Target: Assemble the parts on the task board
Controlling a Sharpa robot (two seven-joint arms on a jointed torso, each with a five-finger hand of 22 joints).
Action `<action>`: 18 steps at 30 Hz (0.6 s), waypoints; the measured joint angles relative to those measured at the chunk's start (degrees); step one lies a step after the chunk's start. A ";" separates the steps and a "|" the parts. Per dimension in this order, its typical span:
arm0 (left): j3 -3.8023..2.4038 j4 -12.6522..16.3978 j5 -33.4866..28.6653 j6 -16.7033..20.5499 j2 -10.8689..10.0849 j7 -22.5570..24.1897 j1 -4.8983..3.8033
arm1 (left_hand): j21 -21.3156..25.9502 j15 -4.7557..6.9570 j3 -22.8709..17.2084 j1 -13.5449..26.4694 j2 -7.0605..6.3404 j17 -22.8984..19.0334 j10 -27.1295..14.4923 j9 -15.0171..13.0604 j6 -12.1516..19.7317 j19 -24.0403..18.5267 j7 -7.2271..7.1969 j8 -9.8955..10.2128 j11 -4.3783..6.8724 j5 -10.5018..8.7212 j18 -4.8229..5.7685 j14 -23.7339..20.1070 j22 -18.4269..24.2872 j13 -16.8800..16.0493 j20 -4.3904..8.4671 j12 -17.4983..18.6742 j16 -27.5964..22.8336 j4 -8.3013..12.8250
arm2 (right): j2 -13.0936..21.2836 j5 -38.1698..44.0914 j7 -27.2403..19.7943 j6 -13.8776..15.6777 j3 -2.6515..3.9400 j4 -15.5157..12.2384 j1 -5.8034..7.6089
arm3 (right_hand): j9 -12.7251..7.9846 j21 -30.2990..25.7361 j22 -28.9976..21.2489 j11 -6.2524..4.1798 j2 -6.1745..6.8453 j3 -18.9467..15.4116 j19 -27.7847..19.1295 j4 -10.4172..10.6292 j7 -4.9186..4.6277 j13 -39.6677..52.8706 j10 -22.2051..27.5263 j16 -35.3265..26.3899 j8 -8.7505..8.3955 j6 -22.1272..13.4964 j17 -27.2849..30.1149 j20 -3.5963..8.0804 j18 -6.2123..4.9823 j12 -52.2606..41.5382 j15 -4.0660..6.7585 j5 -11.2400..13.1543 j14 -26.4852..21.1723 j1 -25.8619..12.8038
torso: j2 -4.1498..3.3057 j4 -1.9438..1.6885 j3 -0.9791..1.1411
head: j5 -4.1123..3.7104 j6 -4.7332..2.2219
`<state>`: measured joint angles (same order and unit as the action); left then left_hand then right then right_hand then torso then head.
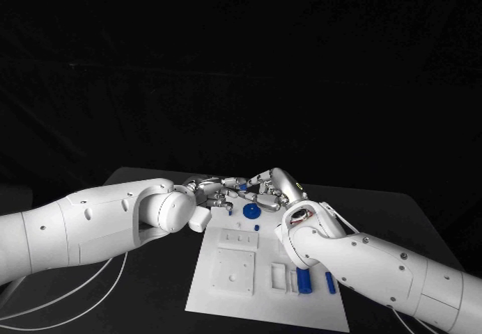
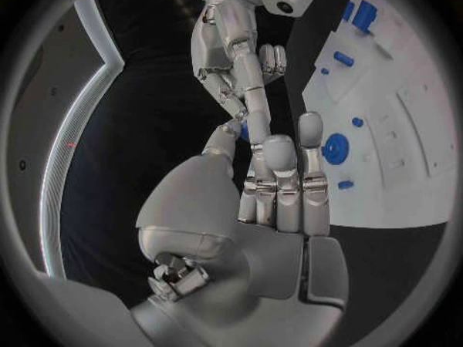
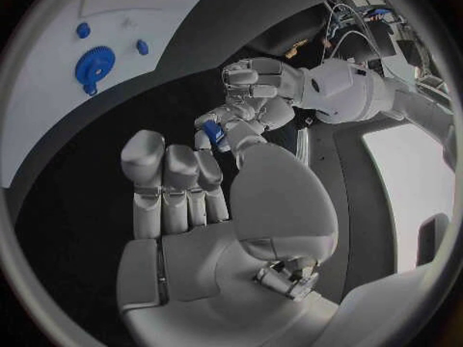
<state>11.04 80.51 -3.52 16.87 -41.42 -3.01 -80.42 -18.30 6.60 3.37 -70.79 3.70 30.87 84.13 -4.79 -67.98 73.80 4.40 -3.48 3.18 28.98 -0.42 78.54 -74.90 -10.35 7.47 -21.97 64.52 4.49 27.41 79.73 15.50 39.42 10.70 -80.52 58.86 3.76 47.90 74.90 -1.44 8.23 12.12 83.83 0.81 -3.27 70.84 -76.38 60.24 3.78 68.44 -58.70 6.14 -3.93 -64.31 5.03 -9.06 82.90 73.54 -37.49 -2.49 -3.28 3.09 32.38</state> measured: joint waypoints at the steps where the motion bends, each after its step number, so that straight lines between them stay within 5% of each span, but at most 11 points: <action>1: 0.01 0.00 0.00 -0.01 0.00 -0.01 0.00 | 0.00 0.00 0.00 0.00 0.00 0.00 0.00 0.00 0.00 0.00 0.00 0.00 0.00 0.00 0.00 0.00 0.00 0.00 0.00 0.00 0.00 0.00 | -0.04 0.01 0.00 0.04 0.00 0.04 0.00 | 0.01 0.00 0.00 0.00 -0.03 0.63 0.00 -0.09 -0.13 0.00 0.00 0.00 0.00 0.13 0.00 0.00 0.00 0.00 0.00 0.46 0.00 -0.03 | 0.00 0.00 0.00 | 0.02 0.01; 8: 0.05 0.01 0.00 -0.03 0.02 -0.09 0.00 | 0.00 -0.01 -0.18 0.00 -0.01 0.07 -0.07 0.03 0.00 0.00 0.00 -0.02 0.07 -0.01 0.01 0.00 0.00 0.00 0.00 0.00 0.00 0.18 | -0.24 0.19 0.05 0.25 0.00 0.26 -0.06 | 0.01 0.00 0.00 0.00 -1.11 8.55 0.21 -2.03 -0.02 0.09 0.00 0.00 0.00 0.60 0.00 0.21 0.00 0.00 0.00 5.28 0.00 -0.03 | 0.00 0.01 0.01 | 0.04 0.03; 18: 0.14 0.19 0.02 -0.15 0.05 -0.38 0.05 | 0.00 -0.01 -0.18 -0.13 -0.14 0.07 -0.11 0.02 0.00 0.00 0.00 -0.07 0.11 -0.01 0.00 0.00 -0.04 0.01 0.00 0.00 0.00 0.19 | -0.20 0.63 0.05 0.57 0.05 0.28 -0.10 | -0.12 0.00 0.00 -0.31 -4.14 18.78 0.21 -9.06 -0.35 0.30 0.09 -0.23 -0.54 1.98 0.00 0.21 0.00 0.00 -0.01 4.16 0.00 -1.86 | 0.00 0.03 0.02 | 0.02 0.10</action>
<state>11.19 80.70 -3.50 16.71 -41.38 -3.39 -80.37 -18.29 6.59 3.19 -70.92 3.55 30.94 84.01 -4.77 -67.98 73.80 4.40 -3.54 3.29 28.97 -0.42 78.54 -74.95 -10.35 7.47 -21.97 64.52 4.68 27.21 80.36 15.55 39.99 10.76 -80.24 58.77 3.64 47.90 74.90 -1.75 4.09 30.90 84.04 -8.25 -3.62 71.14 -76.29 60.01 3.24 70.42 -58.71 6.35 -3.93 -64.31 5.02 -4.90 82.90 71.68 -37.49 -2.46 -3.26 3.11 32.48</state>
